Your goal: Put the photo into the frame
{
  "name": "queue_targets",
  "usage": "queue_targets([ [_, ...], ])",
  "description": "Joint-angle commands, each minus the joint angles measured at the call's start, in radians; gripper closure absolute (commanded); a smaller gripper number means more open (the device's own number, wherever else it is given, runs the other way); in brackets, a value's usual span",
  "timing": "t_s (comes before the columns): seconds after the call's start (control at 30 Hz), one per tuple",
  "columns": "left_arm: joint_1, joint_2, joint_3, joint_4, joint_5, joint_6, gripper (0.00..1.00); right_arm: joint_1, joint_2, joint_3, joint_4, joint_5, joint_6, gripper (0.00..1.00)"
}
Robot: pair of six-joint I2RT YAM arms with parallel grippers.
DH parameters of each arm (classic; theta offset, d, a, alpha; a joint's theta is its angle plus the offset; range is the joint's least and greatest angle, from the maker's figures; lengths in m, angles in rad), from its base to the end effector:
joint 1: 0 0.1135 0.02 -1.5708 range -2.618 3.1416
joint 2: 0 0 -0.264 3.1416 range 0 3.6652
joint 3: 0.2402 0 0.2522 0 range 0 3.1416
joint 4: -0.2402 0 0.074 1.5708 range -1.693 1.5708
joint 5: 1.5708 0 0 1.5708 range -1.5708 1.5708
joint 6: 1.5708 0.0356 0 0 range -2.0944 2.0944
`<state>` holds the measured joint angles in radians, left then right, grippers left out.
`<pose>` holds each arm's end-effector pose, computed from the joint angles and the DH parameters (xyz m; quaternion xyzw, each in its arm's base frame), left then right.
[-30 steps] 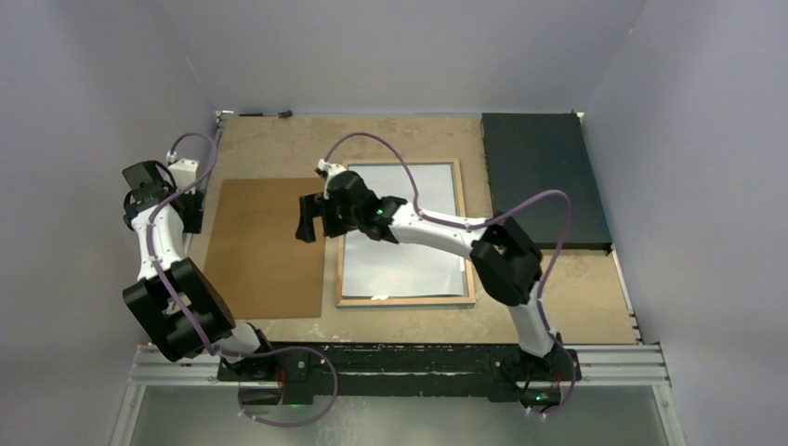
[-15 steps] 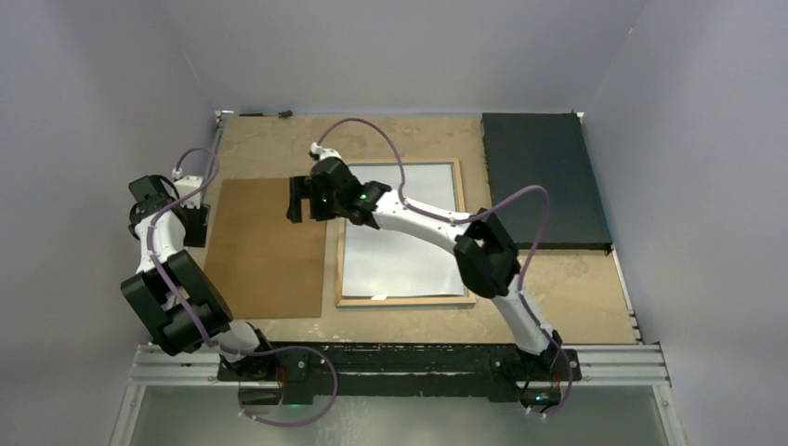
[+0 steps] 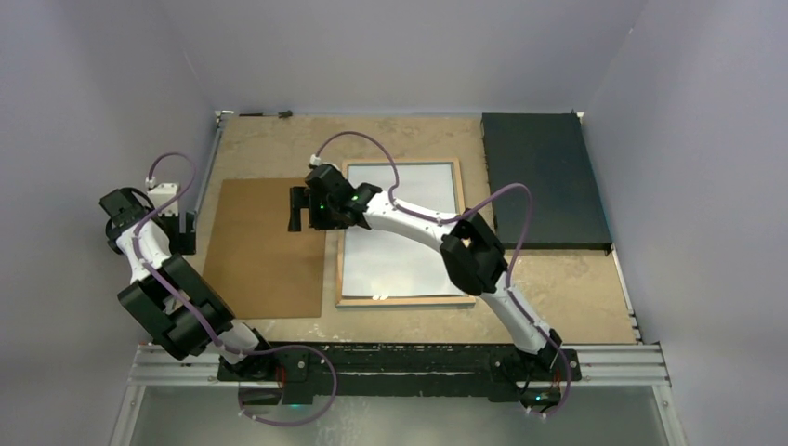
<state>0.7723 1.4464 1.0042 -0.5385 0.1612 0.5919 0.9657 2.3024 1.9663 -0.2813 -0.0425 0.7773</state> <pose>0.2153 0.2018 0.2342 -0.0626 0.9519 0.1229 0.2736 0.3041 0.4423 0.2224 -0.0933 0.8835 0.3632 0.2808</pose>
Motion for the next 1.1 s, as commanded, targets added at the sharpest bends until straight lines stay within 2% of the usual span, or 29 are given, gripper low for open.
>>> queue_targets([
  [0.0, 0.010, -0.011, -0.012, 0.038, 0.018, 0.029, 0.19, 0.109, 0.064, 0.211, -0.165, 0.139, -0.057, 0.01],
  [0.1, 0.009, 0.013, -0.053, 0.055, -0.003, 0.040, 0.36, 0.122, 0.094, 0.222, -0.186, 0.155, -0.053, 0.02],
  [0.2, 0.000, 0.034, -0.113, 0.108, -0.040, 0.045, 0.57, 0.122, 0.097, 0.188, -0.180, 0.160, -0.026, 0.02],
  [0.27, -0.014, 0.046, -0.150, 0.136, -0.057, 0.044, 0.65, 0.123, 0.095, 0.166, -0.175, 0.168, -0.006, 0.01],
  [0.5, -0.103, 0.044, -0.257, 0.224, -0.121, 0.010, 0.67, 0.129, 0.083, 0.109, -0.149, 0.200, 0.051, 0.01],
  [0.87, -0.122, 0.071, -0.222, 0.245, -0.147, -0.017, 0.69, 0.130, 0.094, 0.125, -0.219, 0.298, 0.078, 0.01],
  [1.07, -0.122, 0.071, -0.189, 0.236, -0.146, -0.030, 0.69, 0.131, 0.128, 0.148, -0.271, 0.290, 0.086, 0.01],
])
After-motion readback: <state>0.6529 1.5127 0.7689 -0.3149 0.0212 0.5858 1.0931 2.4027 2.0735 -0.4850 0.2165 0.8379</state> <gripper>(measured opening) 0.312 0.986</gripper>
